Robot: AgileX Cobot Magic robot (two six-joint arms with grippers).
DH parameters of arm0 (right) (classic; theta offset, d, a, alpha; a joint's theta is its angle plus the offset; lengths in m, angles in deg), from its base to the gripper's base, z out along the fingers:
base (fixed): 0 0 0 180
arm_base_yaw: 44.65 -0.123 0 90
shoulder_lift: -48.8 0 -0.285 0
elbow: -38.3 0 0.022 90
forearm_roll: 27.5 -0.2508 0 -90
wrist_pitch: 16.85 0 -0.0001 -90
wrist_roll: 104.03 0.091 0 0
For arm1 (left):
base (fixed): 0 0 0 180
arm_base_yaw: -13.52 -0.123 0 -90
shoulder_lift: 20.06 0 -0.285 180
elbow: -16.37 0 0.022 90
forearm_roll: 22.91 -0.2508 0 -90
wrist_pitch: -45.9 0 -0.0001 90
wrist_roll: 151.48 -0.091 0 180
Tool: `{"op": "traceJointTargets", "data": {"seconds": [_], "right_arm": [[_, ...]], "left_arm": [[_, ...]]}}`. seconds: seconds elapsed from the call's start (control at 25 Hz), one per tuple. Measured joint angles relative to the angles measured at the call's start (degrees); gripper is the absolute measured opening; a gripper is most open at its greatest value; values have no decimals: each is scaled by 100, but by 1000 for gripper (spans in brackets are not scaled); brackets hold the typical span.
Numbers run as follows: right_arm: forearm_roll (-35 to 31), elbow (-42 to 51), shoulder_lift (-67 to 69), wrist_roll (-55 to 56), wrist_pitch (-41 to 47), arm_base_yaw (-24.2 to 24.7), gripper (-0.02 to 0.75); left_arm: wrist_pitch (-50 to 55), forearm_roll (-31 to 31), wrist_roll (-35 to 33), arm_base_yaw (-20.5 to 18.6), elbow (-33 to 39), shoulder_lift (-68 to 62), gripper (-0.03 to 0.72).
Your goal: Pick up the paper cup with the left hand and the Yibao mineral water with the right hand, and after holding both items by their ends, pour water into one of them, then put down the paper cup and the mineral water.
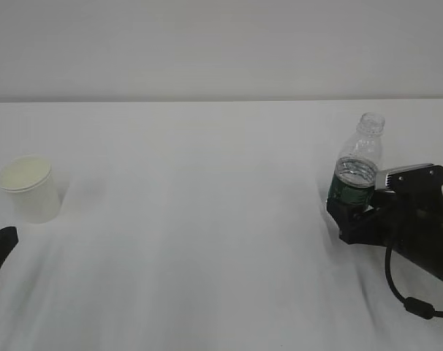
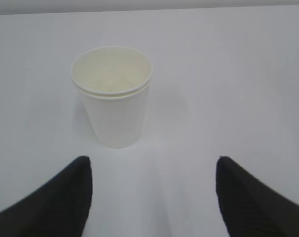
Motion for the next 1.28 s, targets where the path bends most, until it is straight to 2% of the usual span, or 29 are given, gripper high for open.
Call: {"op": "traceJointTargets", "data": {"seconds": [1.28], "right_arm": [[14,-404,267,59,-68,0,613]], "left_arm": [[-10,0,0,0,0,0,555]]}}
